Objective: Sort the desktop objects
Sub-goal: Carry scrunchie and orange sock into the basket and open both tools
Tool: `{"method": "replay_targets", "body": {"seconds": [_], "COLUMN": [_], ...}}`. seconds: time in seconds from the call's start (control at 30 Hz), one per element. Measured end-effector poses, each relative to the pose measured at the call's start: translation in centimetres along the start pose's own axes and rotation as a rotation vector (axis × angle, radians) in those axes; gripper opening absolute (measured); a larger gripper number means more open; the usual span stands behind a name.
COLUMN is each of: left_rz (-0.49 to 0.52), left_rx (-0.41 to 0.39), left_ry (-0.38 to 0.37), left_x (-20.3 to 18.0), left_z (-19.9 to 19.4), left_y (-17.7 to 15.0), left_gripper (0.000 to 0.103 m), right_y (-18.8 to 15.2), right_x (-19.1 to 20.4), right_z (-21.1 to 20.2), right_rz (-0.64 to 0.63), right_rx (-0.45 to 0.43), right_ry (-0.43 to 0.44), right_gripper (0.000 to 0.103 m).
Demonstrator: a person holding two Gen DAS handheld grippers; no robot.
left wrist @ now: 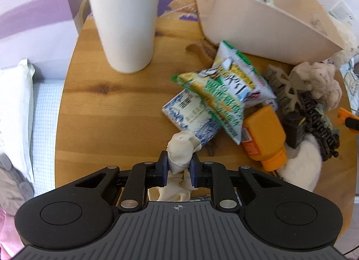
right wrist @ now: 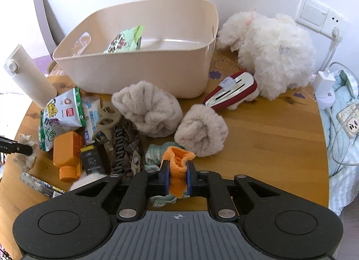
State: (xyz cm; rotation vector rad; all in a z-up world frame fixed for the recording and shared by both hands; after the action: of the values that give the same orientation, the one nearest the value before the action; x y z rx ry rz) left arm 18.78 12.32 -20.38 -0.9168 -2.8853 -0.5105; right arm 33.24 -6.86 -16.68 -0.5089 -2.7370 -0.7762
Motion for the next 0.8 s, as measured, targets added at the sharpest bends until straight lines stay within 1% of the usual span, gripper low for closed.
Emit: {"method": "replay_targets", "body": {"seconds": [0.17,0.33,0.53,0.6,0.7,0.8], "left_rz": [0.060,0.101,0.124,0.134,0.133,0.149], "left_rx": [-0.064,-0.143,-0.234,-0.275,-0.329,-0.384], "left_ry": [-0.008,-0.015,-0.042,-0.024,-0.035,-0.022], "left_x": [-1.1,-2.1,-3.8,-4.5,-5.3,-6.2], "left_z": [-1.9,-4.7,-8.3,-9.3,-10.9,-12.2], "left_y": [0.7,1.7,4.0,4.8,5.9,7.3], "left_gripper": [0.019,0.018,0.017,0.017,0.017,0.017], "right_y": [0.9,2.3,4.8,5.7,7.0,8.3], "right_x": [0.3,0.5,0.7,0.6,0.5,0.6], "right_z": [-1.6,-3.2,-5.3,-5.9,-6.7,-7.1], "right_rz": [-0.012,-0.035,-0.073,-0.085,-0.094,-0.107], "right_rx": [-0.037,-0.081,-0.149,-0.171,-0.202,-0.228], "right_ry": [0.002,0.009,0.006,0.002,0.000,-0.001], "right_gripper": [0.014,0.014,0.014,0.014,0.014,0.014]}}
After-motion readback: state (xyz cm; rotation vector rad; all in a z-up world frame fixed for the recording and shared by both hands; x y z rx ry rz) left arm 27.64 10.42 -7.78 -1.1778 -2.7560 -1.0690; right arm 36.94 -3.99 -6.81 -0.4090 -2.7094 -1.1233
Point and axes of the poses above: each gripper's, at about its wrist camera, not at the fingertips, and z roughly the way its jaws point, x to its left, y to its top, the point moved 1 cm from there along z, roughly the way its jaws point, and after that the axes turned 15 degrees about y, right-handed, at the moved point
